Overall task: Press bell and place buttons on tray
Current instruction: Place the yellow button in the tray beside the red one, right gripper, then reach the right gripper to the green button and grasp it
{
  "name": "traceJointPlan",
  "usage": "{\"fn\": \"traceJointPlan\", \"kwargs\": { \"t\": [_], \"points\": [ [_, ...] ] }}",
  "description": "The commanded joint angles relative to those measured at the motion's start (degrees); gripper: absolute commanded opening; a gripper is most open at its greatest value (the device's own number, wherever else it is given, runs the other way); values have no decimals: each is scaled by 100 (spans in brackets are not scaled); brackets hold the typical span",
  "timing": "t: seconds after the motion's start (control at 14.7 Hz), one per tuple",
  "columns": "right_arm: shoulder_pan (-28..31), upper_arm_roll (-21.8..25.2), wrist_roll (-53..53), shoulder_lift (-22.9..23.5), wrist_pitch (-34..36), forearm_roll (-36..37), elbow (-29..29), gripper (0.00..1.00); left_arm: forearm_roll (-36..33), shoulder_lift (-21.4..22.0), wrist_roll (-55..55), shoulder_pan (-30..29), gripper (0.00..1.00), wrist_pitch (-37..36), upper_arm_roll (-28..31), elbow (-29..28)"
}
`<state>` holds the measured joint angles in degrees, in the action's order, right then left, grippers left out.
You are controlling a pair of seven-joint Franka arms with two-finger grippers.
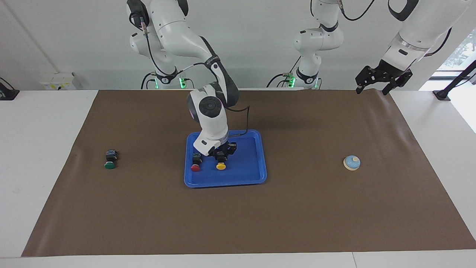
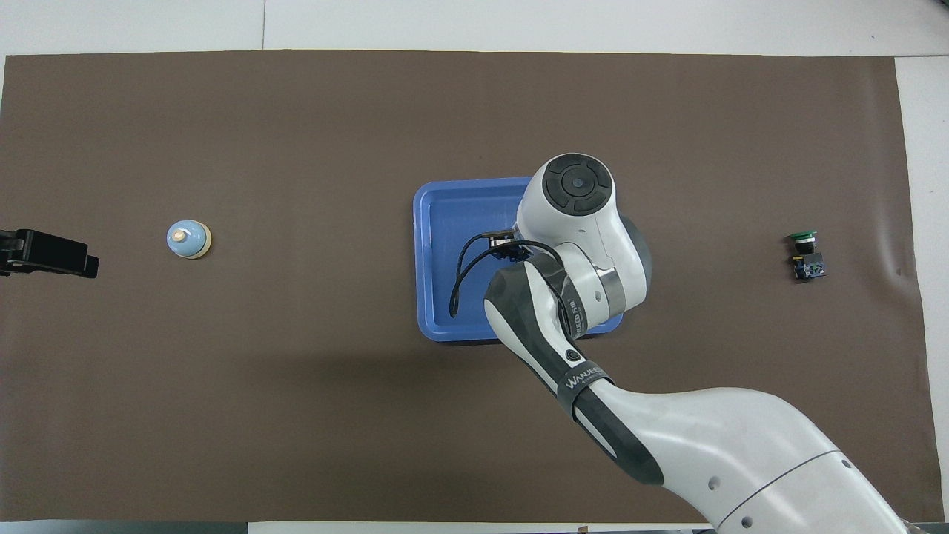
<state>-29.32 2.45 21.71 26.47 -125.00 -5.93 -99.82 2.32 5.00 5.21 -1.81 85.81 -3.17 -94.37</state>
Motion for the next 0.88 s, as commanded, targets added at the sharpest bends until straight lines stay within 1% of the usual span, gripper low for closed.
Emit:
{"fn": "traceJointPlan", "kwargs": {
  "t": [0.0, 0.14, 0.2, 0.34, 0.41, 0.48, 0.61, 0.68, 0.75, 0.82],
  "points": [
    [110, 45, 53, -90, 368, -14, 286, 100, -221, 37, 121, 40, 100, -46, 27, -38],
    [451, 72, -8, -116, 1123, 170, 769, 100, -267, 45, 112, 84, 100, -47, 27, -38],
    [627, 89, -165, -247, 1318, 362, 719, 100, -267, 54, 112, 84, 100, -29, 27, -38],
    [1337, 98, -1076, -589, 1522, 434, 352, 100, -267, 63, 103, 84, 100, -20, 27, -55],
    [1663, 107, -1620, -782, 1531, 443, 123, 100, -267, 72, 94, 75, 100, -20, 27, -55],
    [2032, 107, -2122, -880, 1523, 461, -44, 100, -267, 72, 86, 75, 100, -12, 27, -73],
    [2691, 107, -3132, -986, 1523, 470, -265, 100, -267, 72, 86, 75, 100, -11, 27, -64],
    [2929, 107, -3625, -1004, 1505, 504, -327, 100, -267, 89, 86, 75, 100, -3, 27, -47],
    [3114, 107, -4134, -1004, 1479, 783, -345, 100, -267, 202, 77, 75, 100, -3, 27, -38],
    [3212, 107, -4374, -1004, 1479, 1099, -354, 100, -267, 334, 68, 66, 100, -46, 27, -38]
  ]
}}
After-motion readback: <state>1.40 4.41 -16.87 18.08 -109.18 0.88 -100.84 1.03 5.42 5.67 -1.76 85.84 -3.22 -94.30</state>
